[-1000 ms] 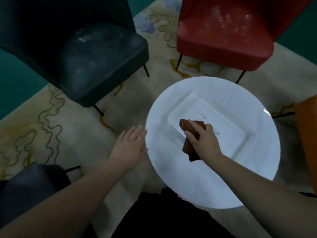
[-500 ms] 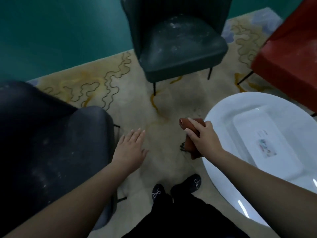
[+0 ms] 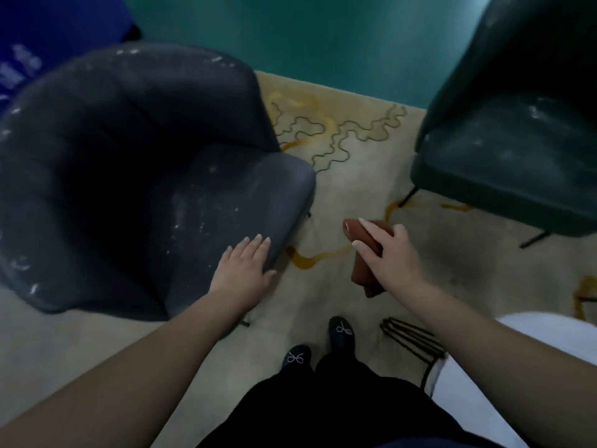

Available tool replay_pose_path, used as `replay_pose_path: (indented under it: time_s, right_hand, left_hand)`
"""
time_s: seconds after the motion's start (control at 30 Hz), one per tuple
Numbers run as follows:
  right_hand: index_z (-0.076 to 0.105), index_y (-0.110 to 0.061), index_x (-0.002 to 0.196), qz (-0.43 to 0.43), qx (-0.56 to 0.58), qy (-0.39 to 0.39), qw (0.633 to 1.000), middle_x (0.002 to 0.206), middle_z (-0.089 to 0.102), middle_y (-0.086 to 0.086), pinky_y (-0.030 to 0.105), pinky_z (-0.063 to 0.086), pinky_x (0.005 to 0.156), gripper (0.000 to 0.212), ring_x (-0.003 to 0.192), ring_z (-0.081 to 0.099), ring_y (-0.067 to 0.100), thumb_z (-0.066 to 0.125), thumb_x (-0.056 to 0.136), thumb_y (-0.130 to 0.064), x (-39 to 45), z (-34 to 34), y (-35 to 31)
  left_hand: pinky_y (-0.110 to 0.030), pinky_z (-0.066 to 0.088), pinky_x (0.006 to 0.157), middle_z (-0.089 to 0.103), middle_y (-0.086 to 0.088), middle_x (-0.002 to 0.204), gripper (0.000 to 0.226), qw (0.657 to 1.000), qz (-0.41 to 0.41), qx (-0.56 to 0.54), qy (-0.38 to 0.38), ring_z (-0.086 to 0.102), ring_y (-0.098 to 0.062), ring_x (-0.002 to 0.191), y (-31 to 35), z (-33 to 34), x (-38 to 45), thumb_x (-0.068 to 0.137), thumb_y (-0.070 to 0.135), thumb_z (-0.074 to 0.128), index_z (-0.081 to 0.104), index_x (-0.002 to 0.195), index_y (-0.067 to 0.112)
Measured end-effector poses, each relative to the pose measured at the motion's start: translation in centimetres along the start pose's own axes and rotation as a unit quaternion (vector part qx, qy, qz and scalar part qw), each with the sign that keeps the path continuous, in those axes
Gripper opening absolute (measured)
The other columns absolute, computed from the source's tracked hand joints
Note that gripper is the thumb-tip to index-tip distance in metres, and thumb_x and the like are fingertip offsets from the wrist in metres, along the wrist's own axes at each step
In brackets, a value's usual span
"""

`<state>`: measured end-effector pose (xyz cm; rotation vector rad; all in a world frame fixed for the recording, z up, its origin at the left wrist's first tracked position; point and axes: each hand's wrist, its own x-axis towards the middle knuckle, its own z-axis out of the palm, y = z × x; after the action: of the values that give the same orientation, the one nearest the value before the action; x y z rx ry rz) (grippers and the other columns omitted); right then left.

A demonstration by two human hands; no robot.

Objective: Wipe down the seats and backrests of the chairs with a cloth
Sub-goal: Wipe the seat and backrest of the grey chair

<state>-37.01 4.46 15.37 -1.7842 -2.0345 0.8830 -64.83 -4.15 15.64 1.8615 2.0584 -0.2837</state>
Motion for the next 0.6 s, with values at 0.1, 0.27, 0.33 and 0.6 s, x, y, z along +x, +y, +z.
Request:
replay_pose_path:
  time_s: [0.1,0.27,0.33,0.6]
  right_hand:
    - [0.037,-0.051,0.138,-0.049,-0.015,-0.046,0.998,0.109,0.031,-0.006,0.036,0.044,0.092,0.051,0.103,0.048,0.022,0.048,0.088,-0.059,3.2,0.2,-1.5]
    - [0.040,-0.045,0.141,-0.124,-0.035,-0.123,0.984,0.112,0.032,-0.002,0.037,0.041,0.096,0.051,0.109,0.049,0.027,0.049,0.092,-0.054,7.3,1.2,-4.8]
    - [0.039,-0.043,0.143,-0.152,-0.035,-0.150,0.976,0.118,0.034,0.000,0.037,0.040,0.097,0.051,0.108,0.047,0.024,0.049,0.094,-0.052,8.0,1.9,-6.4]
    - [0.037,-0.045,0.143,-0.236,-0.053,-0.231,0.942,0.116,0.032,-0.002,0.028,0.036,0.089,0.049,0.094,0.042,0.015,0.048,0.096,-0.049,9.9,6.5,-13.0]
  left_hand:
    - [-0.041,0.011,0.119,0.010,0.004,0.161,0.068,0.997,-0.078,-0.027,0.014,0.008,-0.017,0.148,-1.3,0.2,-1.3,0.097,0.049,0.037,0.008,0.154,0.023]
    - [-0.041,0.010,0.119,0.011,0.005,0.161,0.068,0.977,-0.198,-0.067,0.044,0.009,-0.017,0.147,-2.7,0.7,-3.7,0.097,0.050,0.037,0.010,0.153,0.024]
    - [-0.041,0.009,0.119,0.011,0.005,0.161,0.068,0.966,-0.242,-0.084,0.047,0.008,-0.017,0.148,-3.2,1.0,-4.7,0.097,0.050,0.036,0.009,0.153,0.024]
    - [-0.041,0.012,0.119,0.009,0.000,0.161,0.069,0.920,-0.360,-0.144,0.050,0.009,-0.021,0.148,-5.7,1.6,-8.1,0.097,0.048,0.039,0.007,0.154,0.023]
